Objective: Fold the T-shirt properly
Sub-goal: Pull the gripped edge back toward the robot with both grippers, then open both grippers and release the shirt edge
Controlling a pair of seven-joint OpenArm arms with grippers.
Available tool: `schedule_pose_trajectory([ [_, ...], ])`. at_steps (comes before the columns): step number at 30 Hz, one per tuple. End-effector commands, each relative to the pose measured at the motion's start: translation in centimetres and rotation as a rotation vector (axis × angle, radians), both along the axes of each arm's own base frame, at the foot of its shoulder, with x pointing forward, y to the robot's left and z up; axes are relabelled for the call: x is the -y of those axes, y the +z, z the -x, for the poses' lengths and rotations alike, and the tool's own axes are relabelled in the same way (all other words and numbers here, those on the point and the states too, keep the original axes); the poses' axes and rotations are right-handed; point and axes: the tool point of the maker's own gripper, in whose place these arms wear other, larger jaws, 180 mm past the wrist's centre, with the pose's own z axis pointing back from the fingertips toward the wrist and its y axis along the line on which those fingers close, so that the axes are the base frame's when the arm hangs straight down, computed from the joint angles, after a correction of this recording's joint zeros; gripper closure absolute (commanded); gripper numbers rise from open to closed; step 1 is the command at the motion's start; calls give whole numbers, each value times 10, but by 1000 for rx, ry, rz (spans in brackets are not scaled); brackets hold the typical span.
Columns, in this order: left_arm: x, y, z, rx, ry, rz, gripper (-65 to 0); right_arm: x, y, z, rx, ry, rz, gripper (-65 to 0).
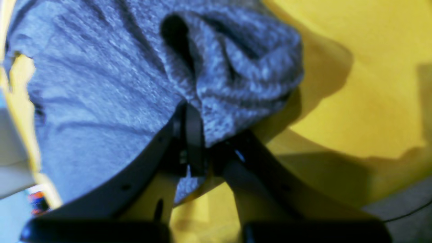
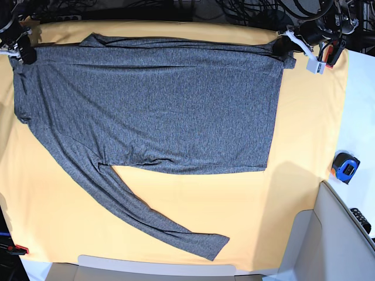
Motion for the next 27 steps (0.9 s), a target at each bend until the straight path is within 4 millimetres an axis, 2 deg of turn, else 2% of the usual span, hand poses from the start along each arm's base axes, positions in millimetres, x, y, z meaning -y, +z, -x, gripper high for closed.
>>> schedule_pose_trajectory([
  [1,-10,-14,26,-119,-33,-67,-57,-17,-49,73,-353,2,-52,-34],
  [3,-10,-14,26,-120,-34,-68,-83,-17,-52,78,-364,-7,-64,-122],
  [8,-11,-13,26,-117,-36,-72,-110,-16,-51,81,-369,-10,-59,-401],
  [10,-14,-12,25,-114,-26,-78,-112,-16,-51,88,-382,-11,-58,-468],
  [11,-23,-9,25,-108,-3,-91,-112,-16,-51,92,-390,-11,-58,-487],
  [14,-48,-1,23,-89,61,-134,-112,-13,-50,105,-413,-23,-53,-491],
  [18,-78,29,14,-13,111,-226,-112,10,-27,125,-389,-90,-5,-491],
  [22,-92,63,0,82,114,-309,-112,48,28,125,-315,-128,161,-491],
  [25,-89,70,-6,105,99,-319,-112,66,68,110,-238,-133,282,-491],
  [27,-88,70,-6,105,98,-318,-112,70,86,99,-201,-122,338,-491],
])
